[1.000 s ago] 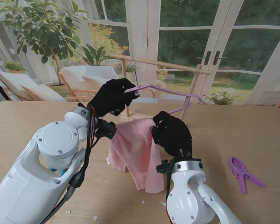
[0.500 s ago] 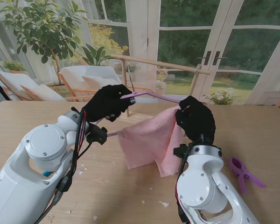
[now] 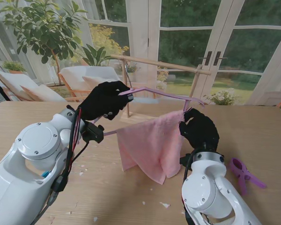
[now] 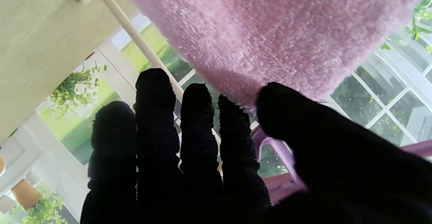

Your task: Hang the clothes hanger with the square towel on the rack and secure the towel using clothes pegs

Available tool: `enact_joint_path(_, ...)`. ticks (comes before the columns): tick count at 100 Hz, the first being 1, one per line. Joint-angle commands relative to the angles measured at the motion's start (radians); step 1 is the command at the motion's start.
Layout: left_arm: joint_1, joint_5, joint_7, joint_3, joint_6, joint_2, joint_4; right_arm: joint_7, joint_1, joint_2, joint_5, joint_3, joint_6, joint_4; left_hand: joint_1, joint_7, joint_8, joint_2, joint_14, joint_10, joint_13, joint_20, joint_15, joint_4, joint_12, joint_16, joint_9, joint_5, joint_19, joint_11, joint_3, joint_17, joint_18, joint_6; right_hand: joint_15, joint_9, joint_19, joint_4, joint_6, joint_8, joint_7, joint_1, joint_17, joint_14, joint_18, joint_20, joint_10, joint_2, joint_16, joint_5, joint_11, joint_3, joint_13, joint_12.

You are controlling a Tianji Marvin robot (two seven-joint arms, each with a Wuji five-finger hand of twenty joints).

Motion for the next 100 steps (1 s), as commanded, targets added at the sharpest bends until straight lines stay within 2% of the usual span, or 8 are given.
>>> enact_joint_path(1, -0.009, -0.007, 0.002, 0.001, 0.008, -0.009, -0.017, 0.025, -0.025, 0.003, -0.010, 0.005, -0.012, -0.009, 0.042, 0.033, 0.014, 0.024, 0.066, 0.006, 0.079, 0.079, 0.067, 0.042, 0.012, -0.006, 0.015, 0.031, 0.295, 0.004, 0.015, 0.024, -0.116, -0.064, -0.067, -0.089, -0.037, 0.105, 0.051, 0.032, -0.150, -0.104, -0.038, 0.020, -0.023, 0.001, 0.021, 0.059, -0.020, -0.030, -0.071, -0.014, -0.074, -0.031)
enact_joint_path(19, -0.038, 0.001, 0.053, 0.019, 0.021, -0.024, -0.015, 0.044, -0.071, 0.020, -0.072, 0.021, -0.036, -0.029, 0.041, 0.032, 0.015, 0.022, 0.065, 0.006, 0.082, 0.080, 0.067, 0.041, 0.013, -0.005, 0.016, 0.031, 0.295, 0.004, 0.018, 0.024, -0.115, -0.062, -0.198, -0.281, -0.129, 0.097, 0.092, -0.099, -0.395, -0.193, -0.132, 0.019, -0.027, 0.008, 0.020, 0.063, -0.054, -0.193, -0.180, -0.118, -0.243, -0.097)
enact_joint_path(32, -0.063, 0.023, 0.086, 0.043, 0.035, -0.034, -0.007, 0.023, -0.103, 0.023, -0.101, 0.025, -0.068, -0.036, 0.040, 0.032, 0.016, 0.022, 0.066, 0.006, 0.083, 0.080, 0.066, 0.040, 0.014, -0.005, 0.017, 0.031, 0.295, 0.003, 0.021, 0.024, -0.115, -0.061, -0.194, -0.310, -0.143, 0.101, 0.062, -0.096, -0.379, -0.185, -0.157, 0.005, -0.040, 0.026, -0.006, 0.076, -0.045, -0.217, -0.159, -0.143, -0.281, -0.090)
enact_joint_path(51, -0.093, 0.040, 0.128, 0.084, 0.049, -0.049, 0.006, 0.014, -0.145, 0.031, -0.123, 0.005, -0.136, -0.049, 0.039, 0.032, 0.016, 0.020, 0.066, 0.009, 0.083, 0.081, 0.066, 0.039, 0.015, -0.005, 0.017, 0.031, 0.295, 0.003, 0.024, 0.024, -0.113, -0.060, -0.149, -0.260, -0.125, 0.109, 0.000, -0.039, -0.297, -0.158, -0.137, 0.001, -0.046, 0.051, -0.033, 0.086, -0.023, -0.165, -0.109, -0.129, -0.249, -0.060)
enact_joint_path(60, -0.104, 0.046, 0.144, 0.101, 0.056, -0.055, 0.011, 0.011, -0.153, 0.035, -0.132, -0.013, -0.168, -0.046, 0.039, 0.031, 0.016, 0.020, 0.066, 0.010, 0.083, 0.081, 0.066, 0.039, 0.016, -0.005, 0.017, 0.031, 0.295, 0.002, 0.026, 0.023, -0.112, -0.059, -0.132, -0.241, -0.115, 0.111, -0.052, -0.028, -0.286, -0.142, -0.129, -0.001, -0.047, 0.056, -0.039, 0.089, -0.017, -0.144, -0.098, -0.120, -0.233, -0.049)
enact_joint_path(75, -0.118, 0.057, 0.151, 0.120, 0.068, -0.059, 0.015, 0.002, -0.145, 0.041, -0.157, -0.043, -0.218, -0.033, 0.038, 0.031, 0.016, 0.019, 0.068, 0.010, 0.084, 0.081, 0.066, 0.038, 0.017, -0.005, 0.018, 0.032, 0.295, 0.002, 0.028, 0.023, -0.111, -0.058, -0.099, -0.210, -0.093, 0.116, -0.244, -0.036, -0.337, -0.088, -0.112, -0.011, -0.064, 0.064, -0.064, 0.080, -0.003, -0.117, -0.092, -0.095, -0.209, -0.023)
enact_joint_path(91, -0.129, 0.070, 0.152, 0.135, 0.082, -0.061, 0.022, -0.015, -0.127, 0.048, -0.201, -0.062, -0.278, -0.023, 0.037, 0.032, 0.016, 0.019, 0.068, 0.010, 0.084, 0.081, 0.065, 0.037, 0.017, -0.004, 0.018, 0.033, 0.295, 0.001, 0.031, 0.024, -0.111, -0.059, -0.012, -0.200, -0.019, 0.096, -0.404, -0.038, -0.394, -0.022, -0.073, -0.048, -0.119, 0.089, -0.113, -0.019, 0.038, -0.111, -0.057, -0.024, -0.181, 0.031)
enact_joint_path(100, -0.135, 0.072, 0.152, 0.145, 0.091, -0.063, 0.029, -0.015, -0.110, 0.055, -0.242, -0.070, -0.301, -0.019, 0.037, 0.031, 0.015, 0.019, 0.069, 0.010, 0.084, 0.081, 0.065, 0.037, 0.018, -0.004, 0.018, 0.032, 0.295, 0.001, 0.032, 0.023, -0.111, -0.059, 0.062, -0.170, 0.051, 0.083, -0.438, -0.044, -0.419, -0.017, -0.030, -0.065, -0.149, 0.115, -0.141, -0.058, 0.074, -0.104, -0.019, -0.009, -0.143, 0.075)
